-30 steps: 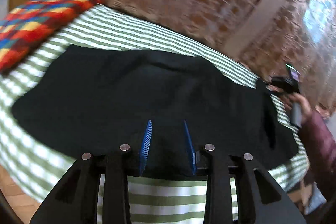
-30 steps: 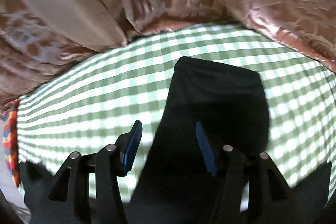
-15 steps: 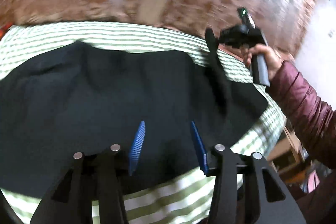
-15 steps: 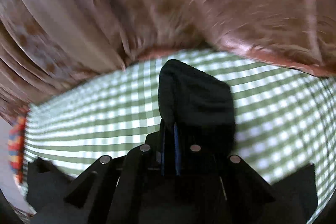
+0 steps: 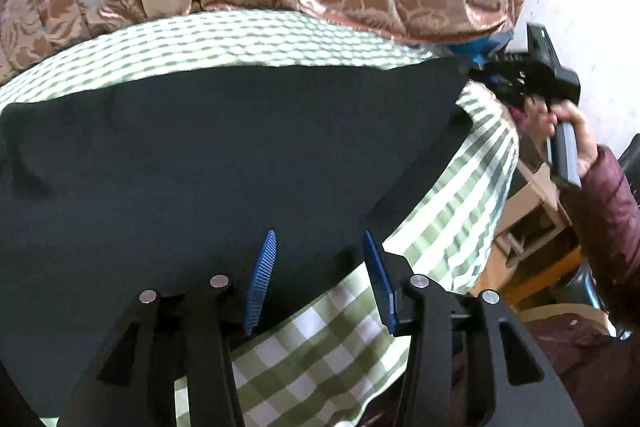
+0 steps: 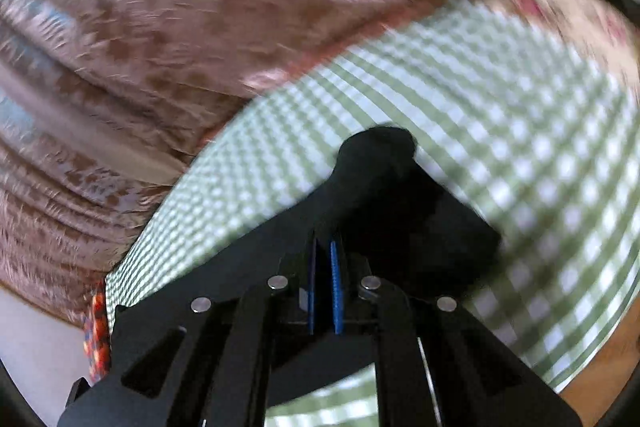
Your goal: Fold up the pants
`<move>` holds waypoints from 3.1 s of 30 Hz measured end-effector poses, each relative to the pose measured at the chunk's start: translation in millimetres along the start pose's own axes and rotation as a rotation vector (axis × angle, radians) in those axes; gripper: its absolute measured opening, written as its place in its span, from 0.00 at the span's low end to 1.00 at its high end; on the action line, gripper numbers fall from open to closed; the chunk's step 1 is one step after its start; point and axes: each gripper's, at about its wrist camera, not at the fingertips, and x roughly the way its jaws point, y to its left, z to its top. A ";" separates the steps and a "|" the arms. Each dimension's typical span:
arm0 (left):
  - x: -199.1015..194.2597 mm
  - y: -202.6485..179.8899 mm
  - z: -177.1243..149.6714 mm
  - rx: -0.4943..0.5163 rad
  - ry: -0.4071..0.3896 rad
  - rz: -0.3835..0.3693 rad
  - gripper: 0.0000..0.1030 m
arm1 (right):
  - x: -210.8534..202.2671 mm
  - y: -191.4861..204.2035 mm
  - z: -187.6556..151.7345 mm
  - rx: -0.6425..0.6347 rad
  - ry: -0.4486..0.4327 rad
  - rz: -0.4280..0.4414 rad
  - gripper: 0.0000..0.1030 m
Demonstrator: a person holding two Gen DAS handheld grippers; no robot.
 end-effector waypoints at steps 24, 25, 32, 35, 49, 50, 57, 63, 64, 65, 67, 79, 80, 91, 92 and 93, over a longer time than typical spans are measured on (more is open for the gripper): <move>12.4 2.3 -0.3 0.079 0.008 0.051 0.06 | -1.8 -19.6 18.6 0.069 -0.048 0.049 0.06; 9.5 2.3 0.3 0.084 -0.005 0.054 0.05 | -5.7 -16.7 21.2 0.063 -0.055 0.054 0.06; -14.8 1.6 5.1 0.074 -0.071 -0.008 0.03 | -25.7 -12.9 18.9 0.025 -0.074 0.044 0.06; -13.6 -2.2 -0.9 0.086 -0.052 -0.031 0.03 | -19.1 -34.4 5.7 0.086 -0.044 0.020 0.06; 0.4 4.4 -14.1 0.021 -0.015 -0.078 0.05 | 5.9 -74.1 -16.4 0.157 0.010 -0.046 0.06; -2.7 5.3 -13.7 0.014 -0.021 -0.081 0.08 | 5.8 -74.3 -15.7 0.163 0.013 -0.043 0.07; -52.8 45.7 -18.7 -0.186 -0.143 -0.101 0.23 | -36.9 -41.6 -12.6 0.046 -0.083 -0.128 0.39; -91.4 88.2 -37.3 -0.324 -0.228 0.056 0.23 | -11.3 58.2 -40.3 -0.243 0.074 0.094 0.40; -92.5 92.2 -40.6 -0.341 -0.226 0.080 0.23 | -1.1 78.1 -49.9 -0.295 0.115 0.131 0.40; -92.1 94.5 -43.9 -0.353 -0.223 0.084 0.23 | 15.2 108.4 -66.7 -0.369 0.179 0.185 0.40; -89.7 91.8 -46.9 -0.347 -0.207 0.081 0.23 | 35.3 142.3 -90.9 -0.452 0.269 0.255 0.40; -85.8 99.8 -87.3 -0.354 -0.132 0.111 0.23 | 78.4 166.8 -187.7 -0.746 0.566 0.260 0.32; -88.3 101.1 -85.7 -0.370 -0.150 0.105 0.23 | 77.7 164.3 -186.4 -0.736 0.571 0.266 0.31; -115.3 119.6 -60.1 -0.382 -0.290 0.262 0.23 | 85.9 242.9 -163.0 -0.746 0.572 0.431 0.39; -114.4 121.9 -61.1 -0.386 -0.290 0.256 0.23 | 93.6 255.6 -161.6 -0.742 0.580 0.461 0.44; -113.8 124.1 -63.1 -0.391 -0.289 0.248 0.23 | 100.4 265.8 -161.1 -0.738 0.587 0.482 0.49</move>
